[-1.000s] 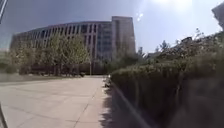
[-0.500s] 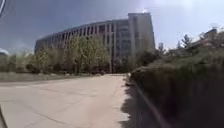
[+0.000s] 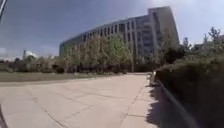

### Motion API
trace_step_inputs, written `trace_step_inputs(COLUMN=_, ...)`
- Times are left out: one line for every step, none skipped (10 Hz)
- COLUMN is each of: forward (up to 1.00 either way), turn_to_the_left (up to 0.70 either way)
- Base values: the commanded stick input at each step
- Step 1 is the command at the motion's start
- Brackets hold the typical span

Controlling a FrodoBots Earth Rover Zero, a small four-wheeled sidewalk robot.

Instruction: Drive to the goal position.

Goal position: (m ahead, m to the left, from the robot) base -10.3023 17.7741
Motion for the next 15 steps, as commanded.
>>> trace_step_inputs(forward=0.70, turn_to_the_left=0.35)
trace_step_inputs(forward=0.70, turn_to_the_left=0.35)
trace_step_inputs(forward=0.70, turn_to_the_left=0.35)
trace_step_inputs(forward=0.70, turn_to_the_left=0.35)
trace_step_inputs(forward=0.70, turn_to_the_left=0.35)
trace_step_inputs(forward=0.70, turn_to_the_left=0.35)
trace_step_inputs(forward=0.70, turn_to_the_left=0.35)
trace_step_inputs(forward=0.70, turn_to_the_left=0.35)
trace_step_inputs(forward=0.70, turn_to_the_left=0.35)
trace_step_inputs(forward=0.70, turn_to_the_left=0.35)
trace_step_inputs(forward=0.70, turn_to_the_left=0.35)
trace_step_inputs(forward=0.70, turn_to_the_left=0.35)
trace_step_inputs(forward=0.70, turn_to_the_left=0.35)
trace_step_inputs(forward=0.70, turn_to_the_left=0.35)
trace_step_inputs(forward=0.70, turn_to_the_left=0.35)
